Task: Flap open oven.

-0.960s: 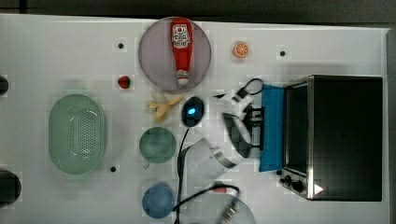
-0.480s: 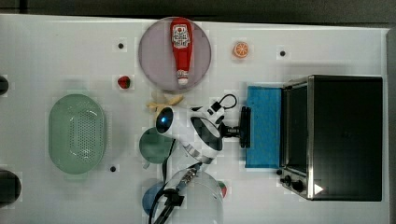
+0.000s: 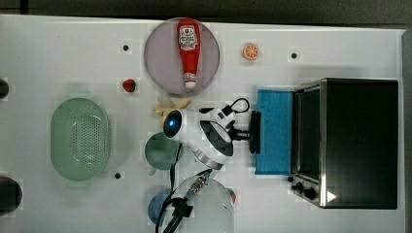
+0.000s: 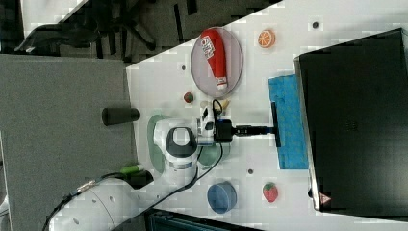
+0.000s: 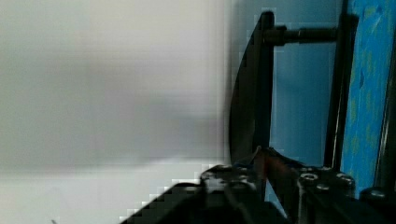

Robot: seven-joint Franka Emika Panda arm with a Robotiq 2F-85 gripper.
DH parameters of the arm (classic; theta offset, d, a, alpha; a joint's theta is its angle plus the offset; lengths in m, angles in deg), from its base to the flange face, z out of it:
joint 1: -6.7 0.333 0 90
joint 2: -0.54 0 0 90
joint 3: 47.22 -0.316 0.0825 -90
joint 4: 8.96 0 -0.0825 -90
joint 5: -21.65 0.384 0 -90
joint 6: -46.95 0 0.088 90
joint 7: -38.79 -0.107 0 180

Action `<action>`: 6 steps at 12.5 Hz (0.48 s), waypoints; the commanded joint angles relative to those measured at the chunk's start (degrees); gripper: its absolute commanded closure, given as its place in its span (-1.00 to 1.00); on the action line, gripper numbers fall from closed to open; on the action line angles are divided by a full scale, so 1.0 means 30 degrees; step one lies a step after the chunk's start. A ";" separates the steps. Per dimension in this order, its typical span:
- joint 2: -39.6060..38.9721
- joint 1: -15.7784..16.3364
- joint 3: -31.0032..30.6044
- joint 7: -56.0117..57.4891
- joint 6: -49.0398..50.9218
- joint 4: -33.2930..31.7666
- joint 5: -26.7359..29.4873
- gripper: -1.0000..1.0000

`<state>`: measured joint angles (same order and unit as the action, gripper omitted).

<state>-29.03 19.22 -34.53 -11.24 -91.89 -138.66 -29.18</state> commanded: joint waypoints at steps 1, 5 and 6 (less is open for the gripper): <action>0.2840 0.0095 -0.0056 -0.0973 -0.0289 0.0592 0.2933 0.65; 0.6910 0.0024 -0.0032 -0.0867 0.1162 0.0625 0.9753 0.65; 0.7878 0.0022 -0.0024 -0.0867 0.2019 0.0671 1.0820 0.65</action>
<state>-8.37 19.19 -35.35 -11.32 -87.95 -138.21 3.16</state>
